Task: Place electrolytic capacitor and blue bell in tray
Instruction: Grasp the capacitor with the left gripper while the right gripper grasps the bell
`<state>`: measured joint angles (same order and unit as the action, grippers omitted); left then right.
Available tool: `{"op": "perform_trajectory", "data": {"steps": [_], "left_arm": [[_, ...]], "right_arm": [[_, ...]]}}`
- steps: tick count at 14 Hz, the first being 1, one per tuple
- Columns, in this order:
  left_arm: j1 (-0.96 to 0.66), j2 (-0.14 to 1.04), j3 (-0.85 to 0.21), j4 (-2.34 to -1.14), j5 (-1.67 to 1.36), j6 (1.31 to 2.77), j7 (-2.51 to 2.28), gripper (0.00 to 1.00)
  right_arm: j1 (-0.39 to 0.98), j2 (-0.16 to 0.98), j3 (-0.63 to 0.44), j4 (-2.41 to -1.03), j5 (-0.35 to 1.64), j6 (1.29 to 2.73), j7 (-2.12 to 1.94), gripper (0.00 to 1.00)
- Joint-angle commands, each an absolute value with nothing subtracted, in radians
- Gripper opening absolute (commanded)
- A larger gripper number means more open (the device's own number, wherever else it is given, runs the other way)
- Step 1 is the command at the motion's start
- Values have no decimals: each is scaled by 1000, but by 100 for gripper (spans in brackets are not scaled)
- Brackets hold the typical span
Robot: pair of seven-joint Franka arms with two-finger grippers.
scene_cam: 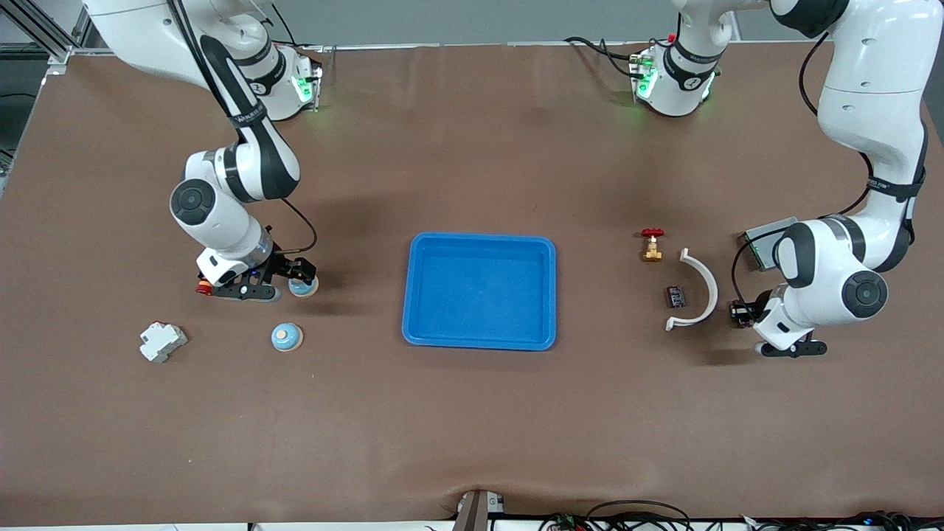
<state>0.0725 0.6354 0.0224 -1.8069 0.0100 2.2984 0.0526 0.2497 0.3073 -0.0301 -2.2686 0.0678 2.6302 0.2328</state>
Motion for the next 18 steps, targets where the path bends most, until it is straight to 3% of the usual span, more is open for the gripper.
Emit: {"op": "perform_trajectory", "data": {"steps": [1,5,12,15,18], "left_arm": [[77,635,21,-1796,23,2306,32,0],[77,614,20,-1760,17,2271,35,0],[40,557,-9,-1550,12,1898,-131,0],[23,548,-105,-1441,14,1769,-380,0],[0,548,-219,-1425,23,1735,-624,0]], "right_arm": [[285,340,-37,-2295,80,2681,239,100],[294,376,-37,-2295,80,2707,239,100],[291,400,-38,-2290,78,2755,238,100],[288,417,-38,-2290,78,2778,238,100],[288,419,-38,-2292,78,2775,238,100]]}}
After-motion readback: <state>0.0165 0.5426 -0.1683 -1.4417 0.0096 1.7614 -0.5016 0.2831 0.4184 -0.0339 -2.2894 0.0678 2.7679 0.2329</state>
